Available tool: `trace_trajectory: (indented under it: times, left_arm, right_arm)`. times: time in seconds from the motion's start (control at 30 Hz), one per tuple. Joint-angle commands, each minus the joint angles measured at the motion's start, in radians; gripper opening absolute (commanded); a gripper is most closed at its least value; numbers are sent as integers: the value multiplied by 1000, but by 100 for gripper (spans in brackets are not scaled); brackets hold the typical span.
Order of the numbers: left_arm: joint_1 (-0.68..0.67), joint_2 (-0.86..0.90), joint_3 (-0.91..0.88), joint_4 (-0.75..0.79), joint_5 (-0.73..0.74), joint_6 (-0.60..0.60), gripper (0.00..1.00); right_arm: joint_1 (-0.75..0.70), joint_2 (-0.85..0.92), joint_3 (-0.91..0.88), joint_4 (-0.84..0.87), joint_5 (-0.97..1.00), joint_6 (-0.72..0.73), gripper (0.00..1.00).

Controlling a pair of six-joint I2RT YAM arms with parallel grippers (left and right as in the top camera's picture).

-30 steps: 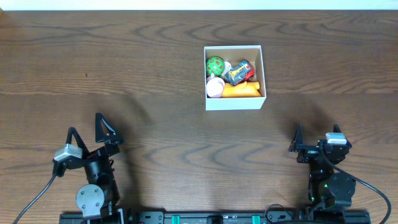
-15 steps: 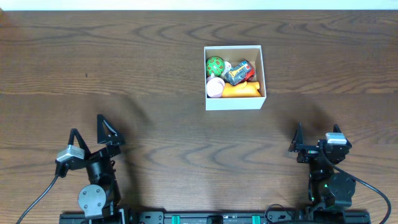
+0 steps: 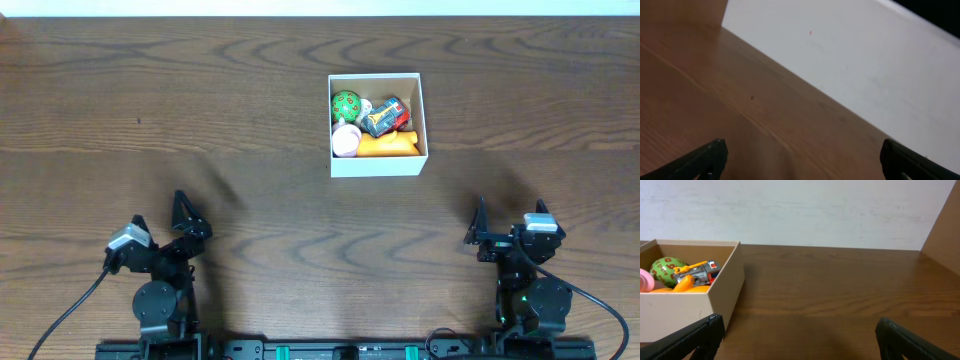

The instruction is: Pack container

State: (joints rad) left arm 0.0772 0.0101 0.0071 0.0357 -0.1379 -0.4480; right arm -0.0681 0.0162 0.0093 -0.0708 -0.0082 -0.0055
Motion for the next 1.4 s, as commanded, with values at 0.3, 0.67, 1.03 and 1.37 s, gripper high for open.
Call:
trace_trajectory:
  times: [0.3, 0.67, 1.03, 1.37]
  left_arm:
    - [-18, -8, -3, -96, -2, 9, 98]
    - [-18, -6, -3, -95, -2, 9, 98]
    - [-18, -6, -3, -95, -2, 9, 98]
    - [-18, -6, -3, -95, -2, 9, 98]
  right_arm:
    - [21, -11, -4, -2, 0, -11, 99]
    - [21, -11, -4, -2, 0, -11, 99]
    - [21, -11, -4, -2, 0, -11, 99]
    - [21, -11, -4, -2, 0, -11, 99]
